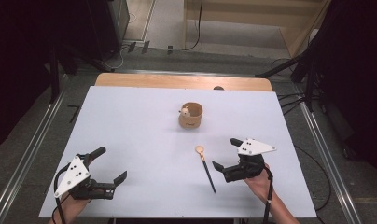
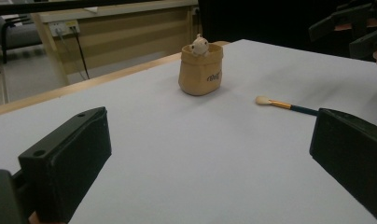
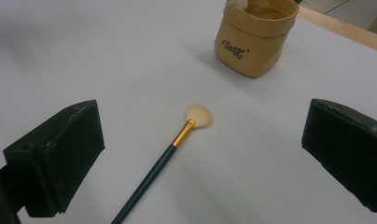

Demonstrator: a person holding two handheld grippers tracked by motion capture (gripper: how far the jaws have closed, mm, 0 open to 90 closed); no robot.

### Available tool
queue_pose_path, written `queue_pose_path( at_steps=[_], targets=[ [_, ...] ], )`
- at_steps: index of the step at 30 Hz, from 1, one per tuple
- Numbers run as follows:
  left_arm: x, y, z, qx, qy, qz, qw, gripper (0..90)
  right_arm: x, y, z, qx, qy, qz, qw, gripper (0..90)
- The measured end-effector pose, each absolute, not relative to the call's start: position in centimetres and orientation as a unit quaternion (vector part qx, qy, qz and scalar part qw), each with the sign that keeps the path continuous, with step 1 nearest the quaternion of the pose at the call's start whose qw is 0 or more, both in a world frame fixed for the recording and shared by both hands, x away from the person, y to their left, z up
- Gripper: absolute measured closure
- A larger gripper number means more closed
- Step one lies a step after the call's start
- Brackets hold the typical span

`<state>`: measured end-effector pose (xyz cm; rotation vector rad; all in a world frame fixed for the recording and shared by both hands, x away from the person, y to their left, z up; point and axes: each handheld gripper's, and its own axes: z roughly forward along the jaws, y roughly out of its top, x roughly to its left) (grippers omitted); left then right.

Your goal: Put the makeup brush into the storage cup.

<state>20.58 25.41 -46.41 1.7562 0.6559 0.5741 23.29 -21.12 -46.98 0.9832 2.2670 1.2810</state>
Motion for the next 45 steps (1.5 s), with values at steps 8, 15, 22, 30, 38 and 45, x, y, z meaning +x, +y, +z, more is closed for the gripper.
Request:
queue_pose_path(
  at_steps=[8,15,22,30,38,45],
  targets=[
    [20.6,25.4,-46.4,0.744,0.277,0.242,0.558,0.0,23.9,-20.4,-47.1,0.351,0.808,0.444,0.167,0.0],
    [20.5,25.4,-46.4,0.743,0.277,0.242,0.559,0.0,24.2,-19.7,-47.1,0.350,0.812,0.437,0.166,0.0],
    [20.5,25.3,-46.4,0.744,0.276,0.240,0.559,0.0,24.6,-18.9,-46.9,0.362,0.817,0.418,0.164,0.0],
    [20.5,25.3,-46.4,0.744,0.276,0.239,0.560,0.0,25.1,-18.0,-46.9,0.370,0.828,0.392,0.153,0.0],
    [20.5,25.3,-46.4,0.744,0.277,0.239,0.559,0.0,25.6,-17.4,-46.6,0.383,0.831,0.376,0.144,0.0],
    [20.5,25.3,-46.4,0.745,0.276,0.240,0.558,0.0,25.9,-16.9,-46.6,0.397,0.838,0.350,0.135,0.0]
  ],
)
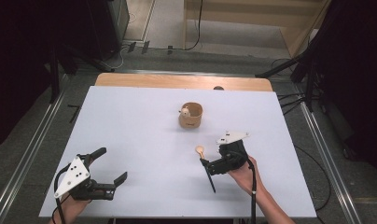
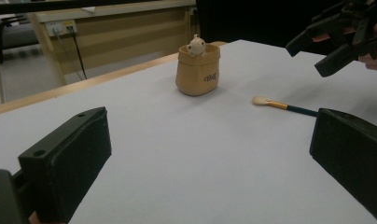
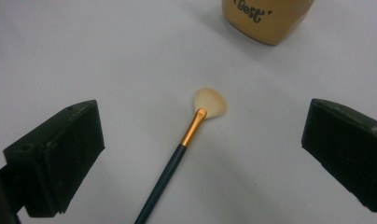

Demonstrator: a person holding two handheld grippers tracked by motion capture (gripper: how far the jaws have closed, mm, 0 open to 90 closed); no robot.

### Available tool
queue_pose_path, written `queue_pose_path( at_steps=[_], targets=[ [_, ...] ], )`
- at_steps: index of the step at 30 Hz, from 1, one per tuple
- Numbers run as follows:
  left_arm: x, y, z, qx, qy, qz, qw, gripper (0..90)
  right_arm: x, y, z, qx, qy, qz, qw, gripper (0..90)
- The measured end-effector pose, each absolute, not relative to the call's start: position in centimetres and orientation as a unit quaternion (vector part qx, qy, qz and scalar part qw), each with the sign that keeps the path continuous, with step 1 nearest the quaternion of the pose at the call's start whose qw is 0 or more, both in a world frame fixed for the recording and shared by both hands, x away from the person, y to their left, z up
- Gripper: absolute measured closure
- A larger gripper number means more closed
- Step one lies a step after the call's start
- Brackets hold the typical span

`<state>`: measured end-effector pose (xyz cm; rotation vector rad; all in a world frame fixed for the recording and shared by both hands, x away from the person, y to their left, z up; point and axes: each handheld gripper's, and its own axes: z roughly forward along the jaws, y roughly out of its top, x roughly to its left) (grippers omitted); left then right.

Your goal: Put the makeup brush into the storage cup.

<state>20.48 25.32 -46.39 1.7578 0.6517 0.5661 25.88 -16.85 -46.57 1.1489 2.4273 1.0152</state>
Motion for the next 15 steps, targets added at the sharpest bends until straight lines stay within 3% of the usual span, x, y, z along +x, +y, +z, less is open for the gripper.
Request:
queue_pose_path(
  at_steps=[15],
  targets=[
    [20.5,25.3,-46.4,0.744,0.278,0.237,0.559,0.0,26.7,-15.1,-45.4,0.422,0.855,0.284,0.100,0.0]
  ],
)
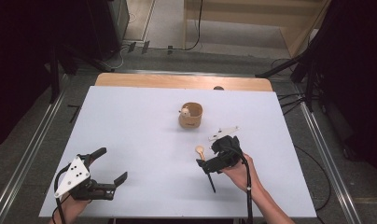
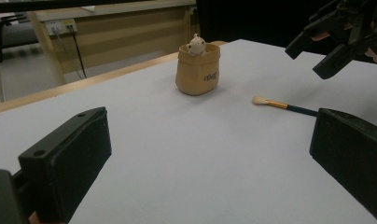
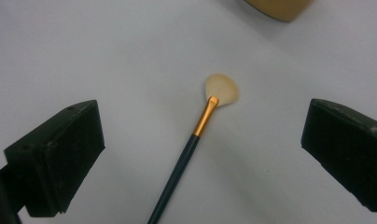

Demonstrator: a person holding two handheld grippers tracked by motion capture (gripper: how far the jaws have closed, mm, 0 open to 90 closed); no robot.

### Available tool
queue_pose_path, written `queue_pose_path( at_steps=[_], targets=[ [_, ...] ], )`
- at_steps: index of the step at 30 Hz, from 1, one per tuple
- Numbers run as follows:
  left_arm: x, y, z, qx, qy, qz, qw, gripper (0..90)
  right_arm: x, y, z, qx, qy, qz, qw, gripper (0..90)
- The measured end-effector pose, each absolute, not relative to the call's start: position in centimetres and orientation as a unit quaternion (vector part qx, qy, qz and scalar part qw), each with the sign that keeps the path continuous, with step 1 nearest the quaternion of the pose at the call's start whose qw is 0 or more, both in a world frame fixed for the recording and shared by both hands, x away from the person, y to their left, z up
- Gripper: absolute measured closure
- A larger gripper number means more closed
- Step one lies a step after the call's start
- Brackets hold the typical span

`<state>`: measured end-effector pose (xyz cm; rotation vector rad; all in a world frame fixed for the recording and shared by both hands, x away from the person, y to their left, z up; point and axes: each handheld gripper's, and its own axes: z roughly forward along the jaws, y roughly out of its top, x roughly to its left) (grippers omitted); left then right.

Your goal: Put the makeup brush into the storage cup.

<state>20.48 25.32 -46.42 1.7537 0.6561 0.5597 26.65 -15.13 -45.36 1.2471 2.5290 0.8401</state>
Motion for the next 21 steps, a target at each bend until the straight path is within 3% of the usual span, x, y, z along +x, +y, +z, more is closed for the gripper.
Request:
queue_pose_path(
  at_steps=[21],
  targets=[
    [20.5,25.3,-46.5,0.745,0.280,0.232,0.559,0.0,28.3,-13.9,-44.8,0.456,0.865,0.201,0.056,0.0]
  ],
)
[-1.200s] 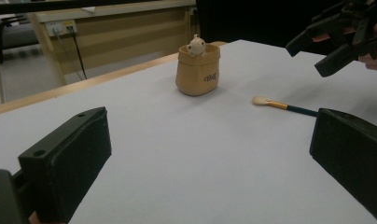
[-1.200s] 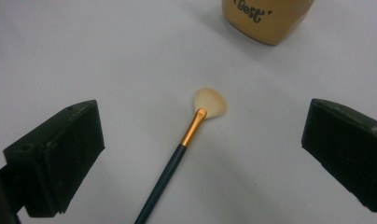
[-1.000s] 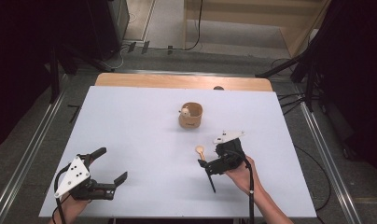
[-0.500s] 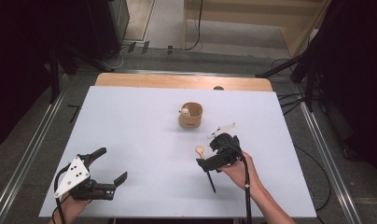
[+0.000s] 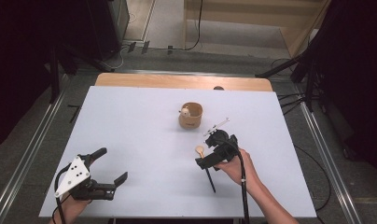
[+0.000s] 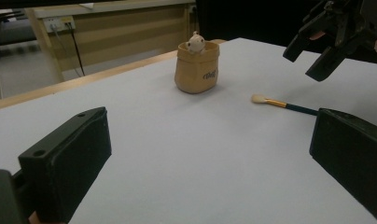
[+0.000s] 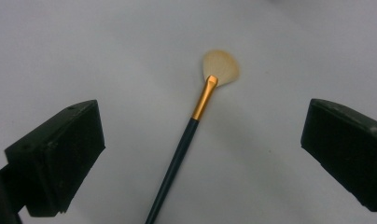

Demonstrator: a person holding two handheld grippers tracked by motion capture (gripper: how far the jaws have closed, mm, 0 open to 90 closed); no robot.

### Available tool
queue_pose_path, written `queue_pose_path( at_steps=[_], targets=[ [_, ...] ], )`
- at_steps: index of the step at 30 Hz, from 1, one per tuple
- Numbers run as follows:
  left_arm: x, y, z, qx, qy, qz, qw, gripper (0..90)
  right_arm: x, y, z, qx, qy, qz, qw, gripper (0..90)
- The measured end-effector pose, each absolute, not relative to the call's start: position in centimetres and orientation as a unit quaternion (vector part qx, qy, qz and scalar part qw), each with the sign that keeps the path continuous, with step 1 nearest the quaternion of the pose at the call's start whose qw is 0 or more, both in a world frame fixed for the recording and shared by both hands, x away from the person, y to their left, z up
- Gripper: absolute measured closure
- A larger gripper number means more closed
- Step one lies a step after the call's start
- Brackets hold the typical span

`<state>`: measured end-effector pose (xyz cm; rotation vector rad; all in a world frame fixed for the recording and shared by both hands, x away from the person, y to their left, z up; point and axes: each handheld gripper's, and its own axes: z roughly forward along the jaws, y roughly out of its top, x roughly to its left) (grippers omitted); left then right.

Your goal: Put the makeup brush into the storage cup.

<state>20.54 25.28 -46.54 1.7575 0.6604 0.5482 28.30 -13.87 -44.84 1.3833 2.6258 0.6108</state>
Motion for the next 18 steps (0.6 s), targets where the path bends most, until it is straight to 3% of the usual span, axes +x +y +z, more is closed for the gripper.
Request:
queue_pose_path(
  at_steps=[18],
  targets=[
    [20.6,25.3,-46.6,0.749,0.279,0.233,0.553,0.0,29.6,-13.0,-45.7,0.479,0.867,0.138,0.026,0.0]
  ],
)
